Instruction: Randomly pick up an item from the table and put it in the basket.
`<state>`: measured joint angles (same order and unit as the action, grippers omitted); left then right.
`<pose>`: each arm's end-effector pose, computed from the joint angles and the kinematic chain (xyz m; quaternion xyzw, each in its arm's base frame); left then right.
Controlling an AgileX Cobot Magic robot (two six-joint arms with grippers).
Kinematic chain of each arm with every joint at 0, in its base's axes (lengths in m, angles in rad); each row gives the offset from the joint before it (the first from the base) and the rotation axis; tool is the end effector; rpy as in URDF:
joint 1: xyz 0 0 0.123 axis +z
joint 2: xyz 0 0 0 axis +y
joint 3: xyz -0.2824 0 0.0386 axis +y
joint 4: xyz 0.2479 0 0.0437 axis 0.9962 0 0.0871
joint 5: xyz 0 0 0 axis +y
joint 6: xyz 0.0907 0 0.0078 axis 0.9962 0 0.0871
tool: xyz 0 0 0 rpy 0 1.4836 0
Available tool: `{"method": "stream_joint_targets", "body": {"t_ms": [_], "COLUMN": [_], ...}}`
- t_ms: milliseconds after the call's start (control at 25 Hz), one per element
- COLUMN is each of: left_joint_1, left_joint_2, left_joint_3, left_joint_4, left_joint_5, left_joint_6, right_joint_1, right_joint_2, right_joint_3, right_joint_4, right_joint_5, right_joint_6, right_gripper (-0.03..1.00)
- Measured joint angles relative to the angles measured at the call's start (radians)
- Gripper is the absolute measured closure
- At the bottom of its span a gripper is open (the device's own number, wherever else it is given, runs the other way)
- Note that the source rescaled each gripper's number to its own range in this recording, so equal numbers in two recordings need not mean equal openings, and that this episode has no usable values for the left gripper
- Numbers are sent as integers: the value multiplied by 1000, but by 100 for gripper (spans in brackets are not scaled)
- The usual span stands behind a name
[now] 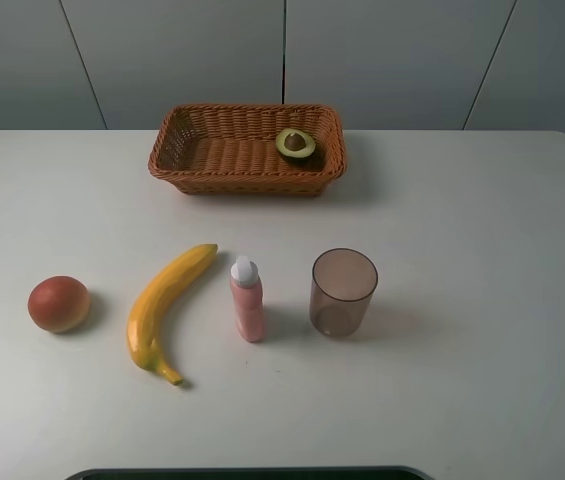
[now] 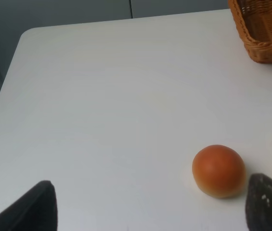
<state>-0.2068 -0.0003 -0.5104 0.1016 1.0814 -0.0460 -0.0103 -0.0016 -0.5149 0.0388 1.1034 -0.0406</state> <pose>-0.0054 0.0095 0.2787 0.0659 0.8522 -0.0148 0.5189 -0.0086 0.0032 0.2779 -0.0143 0.8597 0.0064 0.5105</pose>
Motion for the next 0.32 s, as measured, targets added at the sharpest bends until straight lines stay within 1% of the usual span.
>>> {"method": "stream_joint_targets", "body": {"t_ms": [320], "left_joint_1": [0], "left_joint_2": [0], "left_joint_3": [0], "left_joint_4": [0], "left_joint_5": [0], "left_joint_6": [0], "right_joint_1": [0], "right_joint_2": [0], "right_joint_3": [0], "right_joint_4": [0], "right_joint_5": [0], "right_joint_6": [2], "right_gripper": [-3]}}
